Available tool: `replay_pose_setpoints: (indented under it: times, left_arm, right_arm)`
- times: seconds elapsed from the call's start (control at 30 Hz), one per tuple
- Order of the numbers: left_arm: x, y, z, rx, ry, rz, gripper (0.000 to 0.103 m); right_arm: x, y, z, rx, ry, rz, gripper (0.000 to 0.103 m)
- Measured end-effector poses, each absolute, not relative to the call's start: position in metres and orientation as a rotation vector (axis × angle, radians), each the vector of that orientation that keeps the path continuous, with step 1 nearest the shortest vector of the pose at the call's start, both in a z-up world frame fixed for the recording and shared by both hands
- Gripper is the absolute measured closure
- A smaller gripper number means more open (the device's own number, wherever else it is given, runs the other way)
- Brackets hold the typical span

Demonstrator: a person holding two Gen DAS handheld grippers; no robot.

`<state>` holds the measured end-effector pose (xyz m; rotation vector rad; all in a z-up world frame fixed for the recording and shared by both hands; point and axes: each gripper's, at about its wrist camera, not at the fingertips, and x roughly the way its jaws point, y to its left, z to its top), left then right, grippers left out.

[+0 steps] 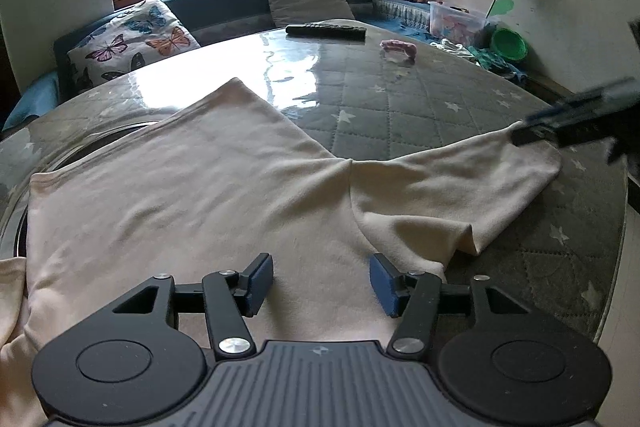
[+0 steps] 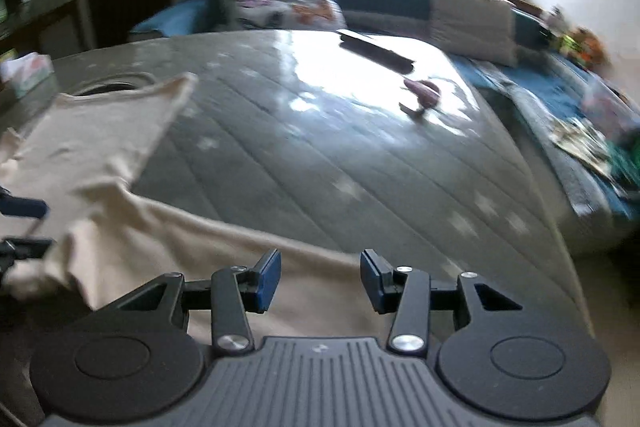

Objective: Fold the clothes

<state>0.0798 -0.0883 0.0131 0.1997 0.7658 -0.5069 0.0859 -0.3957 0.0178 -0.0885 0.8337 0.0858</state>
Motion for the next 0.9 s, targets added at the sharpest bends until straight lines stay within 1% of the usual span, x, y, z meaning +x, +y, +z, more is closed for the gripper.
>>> replay_pose_setpoints:
  times: [0.17, 0.27, 0.3, 0.33, 0.37, 0.4, 0.43, 0.53, 0.73, 0.9]
  left_arm:
    - [0.080, -0.090, 0.013, 0.212, 0.766, -0.502, 0.043]
    - [0.080, -0.090, 0.013, 0.214, 0.765, -0.493, 0.039]
    - [0.080, -0.090, 0.013, 0.216, 0.765, -0.491, 0.038]
    - [0.080, -0.090, 0.013, 0.217, 0.765, -0.489, 0.038]
    - [0.080, -0.090, 0.013, 0.217, 0.766, -0.488, 0.037]
    - [0.080, -0.090, 0.013, 0.219, 0.766, -0.487, 0.037]
    - [0.079, -0.090, 0.013, 0.221, 0.766, -0.486, 0.037]
    - [0.079, -0.090, 0.012, 0.228, 0.765, -0.484, 0.036]
    - [0.076, -0.093, 0.012, 0.261, 0.756, -0.495, 0.034]
    - [0.074, -0.097, 0.012, 0.293, 0.741, -0.501, 0.033]
  right_arm:
    - [0.069, -0.420, 0.006, -0.041, 0.853, 0.009, 0.059]
    - [0.064, -0.425, 0.002, -0.006, 0.854, 0.010, 0.064]
    - [0.064, -0.426, 0.001, 0.003, 0.854, 0.013, 0.067]
    - [0.064, -0.425, 0.001, 0.002, 0.853, 0.018, 0.075]
    - [0.065, -0.423, 0.002, -0.003, 0.851, 0.025, 0.080]
    - [0.066, -0.421, 0.003, -0.008, 0.850, 0.033, 0.088]
    - [0.067, -0.418, 0.003, -0.012, 0.849, 0.040, 0.094]
    - [0.074, -0.410, 0.007, -0.074, 0.828, 0.037, 0.096]
    - [0.106, -0.405, 0.023, -0.202, 0.778, 0.002, 0.096]
    - [0.138, -0.402, 0.008, -0.215, 0.811, -0.004, 0.095]
